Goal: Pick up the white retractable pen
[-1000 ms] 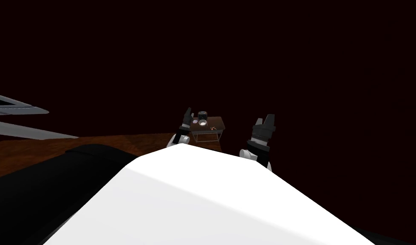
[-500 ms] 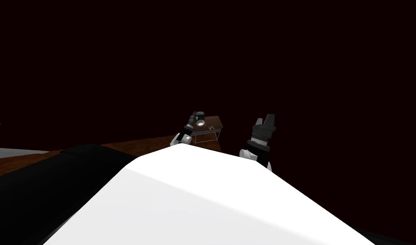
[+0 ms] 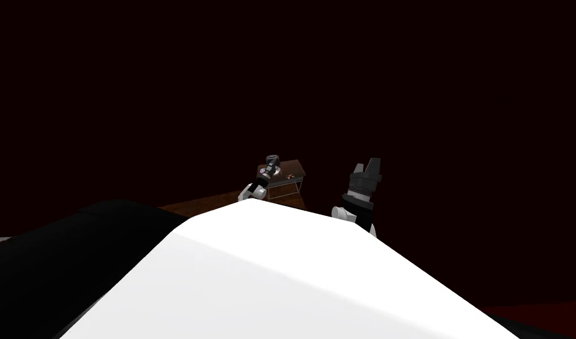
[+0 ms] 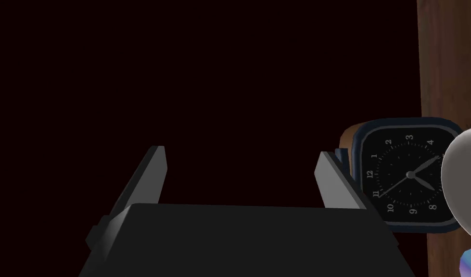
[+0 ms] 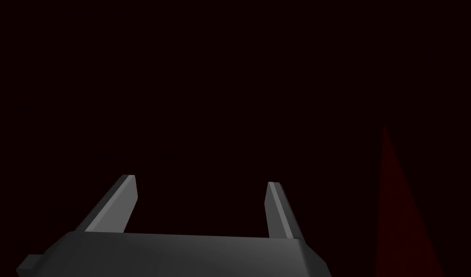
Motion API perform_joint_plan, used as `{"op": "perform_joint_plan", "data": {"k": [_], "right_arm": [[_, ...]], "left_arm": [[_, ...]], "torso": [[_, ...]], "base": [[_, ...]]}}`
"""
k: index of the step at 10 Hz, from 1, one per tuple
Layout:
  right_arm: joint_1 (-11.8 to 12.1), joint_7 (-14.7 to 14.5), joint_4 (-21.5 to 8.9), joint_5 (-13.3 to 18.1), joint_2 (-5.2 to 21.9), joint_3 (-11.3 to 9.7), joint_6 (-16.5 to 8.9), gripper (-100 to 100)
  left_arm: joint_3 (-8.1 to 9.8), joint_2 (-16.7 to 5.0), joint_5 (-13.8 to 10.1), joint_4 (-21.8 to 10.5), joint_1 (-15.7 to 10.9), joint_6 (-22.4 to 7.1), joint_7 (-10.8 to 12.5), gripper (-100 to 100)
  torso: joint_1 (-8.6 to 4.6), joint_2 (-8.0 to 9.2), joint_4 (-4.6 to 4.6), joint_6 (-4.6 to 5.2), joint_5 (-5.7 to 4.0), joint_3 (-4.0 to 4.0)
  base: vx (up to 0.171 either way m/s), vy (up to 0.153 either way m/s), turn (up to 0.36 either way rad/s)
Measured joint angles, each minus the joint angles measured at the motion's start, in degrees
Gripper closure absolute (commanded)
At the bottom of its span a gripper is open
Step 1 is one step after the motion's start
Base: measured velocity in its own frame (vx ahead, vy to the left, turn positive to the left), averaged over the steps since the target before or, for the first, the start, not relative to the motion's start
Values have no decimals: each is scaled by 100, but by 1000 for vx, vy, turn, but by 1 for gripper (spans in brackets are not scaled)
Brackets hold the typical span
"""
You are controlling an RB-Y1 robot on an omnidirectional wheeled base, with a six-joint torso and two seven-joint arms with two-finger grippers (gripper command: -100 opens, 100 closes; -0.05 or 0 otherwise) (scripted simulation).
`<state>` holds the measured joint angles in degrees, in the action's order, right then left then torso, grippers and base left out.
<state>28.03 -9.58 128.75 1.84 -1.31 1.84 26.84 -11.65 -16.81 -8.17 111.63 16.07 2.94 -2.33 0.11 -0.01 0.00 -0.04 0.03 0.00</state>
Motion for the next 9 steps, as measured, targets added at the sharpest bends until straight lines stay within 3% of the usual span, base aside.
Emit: {"op": "perform_joint_plan", "data": {"k": [9], "right_arm": [[-1, 0, 0, 0, 0, -2, 0, 0]], "left_arm": [[-574, -551, -483, -1076, -729, -1362, 139, -100]], "torso": [[-3, 1, 0, 3, -1, 1]], "base": [[-12, 29, -185]]}}
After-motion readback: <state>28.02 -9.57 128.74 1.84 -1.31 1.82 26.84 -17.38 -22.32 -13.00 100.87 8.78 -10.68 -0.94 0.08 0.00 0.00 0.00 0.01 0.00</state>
